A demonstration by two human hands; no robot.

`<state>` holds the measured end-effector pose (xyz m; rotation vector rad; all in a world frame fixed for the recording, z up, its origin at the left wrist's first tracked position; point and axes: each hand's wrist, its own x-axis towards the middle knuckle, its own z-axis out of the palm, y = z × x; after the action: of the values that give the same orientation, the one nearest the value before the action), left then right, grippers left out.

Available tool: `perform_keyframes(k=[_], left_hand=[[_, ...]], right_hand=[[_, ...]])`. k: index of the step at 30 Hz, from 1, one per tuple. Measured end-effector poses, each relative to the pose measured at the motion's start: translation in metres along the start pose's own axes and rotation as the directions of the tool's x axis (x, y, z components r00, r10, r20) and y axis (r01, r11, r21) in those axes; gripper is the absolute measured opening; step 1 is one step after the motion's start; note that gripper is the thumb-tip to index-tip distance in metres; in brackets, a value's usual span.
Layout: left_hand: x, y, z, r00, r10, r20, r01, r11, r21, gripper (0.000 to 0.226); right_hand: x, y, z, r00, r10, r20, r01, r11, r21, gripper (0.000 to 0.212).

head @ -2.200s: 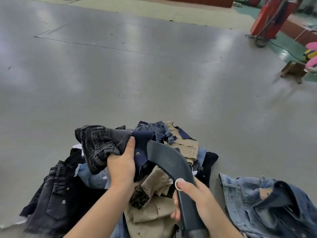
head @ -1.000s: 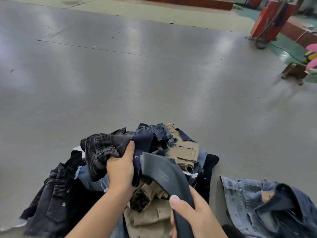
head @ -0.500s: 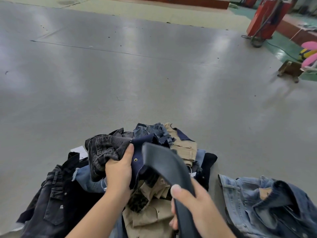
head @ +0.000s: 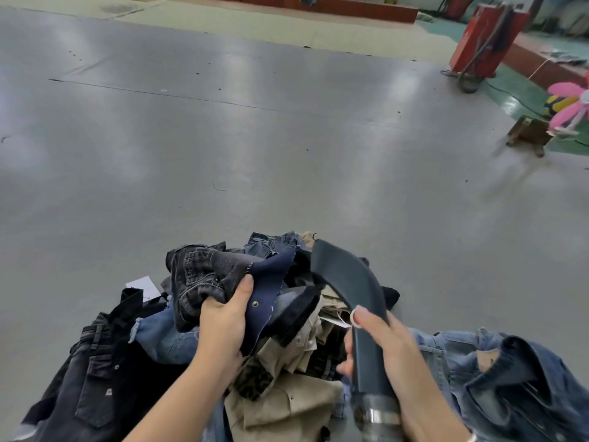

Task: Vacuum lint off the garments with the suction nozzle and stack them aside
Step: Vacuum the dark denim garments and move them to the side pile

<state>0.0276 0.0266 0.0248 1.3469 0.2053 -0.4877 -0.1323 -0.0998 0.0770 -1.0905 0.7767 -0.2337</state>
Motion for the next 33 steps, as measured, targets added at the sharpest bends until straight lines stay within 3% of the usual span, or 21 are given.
perform_keyframes(k=[4, 14, 21, 25, 33], left_hand=[[-0.003, 0.000, 0.002, 0.997, -0.056, 0.051, 0.055, 0.998, 0.026, 0.022], [-0.009, -0.008, -0.009, 0.981, -0.096, 0.171, 0.110, 0.991, -0.076, 0.024], [-0.010, -0.007, -0.003, 0.987, -0.063, 0.150, 0.077, 0.993, -0.091, 0.017], [-0.013, -0.006, -0.002, 0.985, -0.065, 0.160, 0.082, 0.992, -0.099, 0.018], [-0.021, -0.001, -0.003, 0.979, -0.079, 0.190, 0.104, 0.986, -0.127, 0.018]], right_hand=[[-0.014, 0.013, 0.011, 0.985, 0.076, 0.153, -0.062, 0.994, -0.095, 0.035], [0.017, -0.006, -0.004, 0.994, -0.011, -0.107, 0.016, 0.999, 0.044, 0.019], [-0.021, 0.019, 0.011, 0.991, 0.087, 0.101, -0.078, 0.992, -0.097, 0.035], [-0.008, 0.018, 0.016, 0.994, 0.090, 0.063, -0.083, 0.991, -0.105, 0.021], [0.016, -0.009, -0.003, 0.993, -0.006, -0.116, 0.008, 1.000, 0.013, 0.022]])
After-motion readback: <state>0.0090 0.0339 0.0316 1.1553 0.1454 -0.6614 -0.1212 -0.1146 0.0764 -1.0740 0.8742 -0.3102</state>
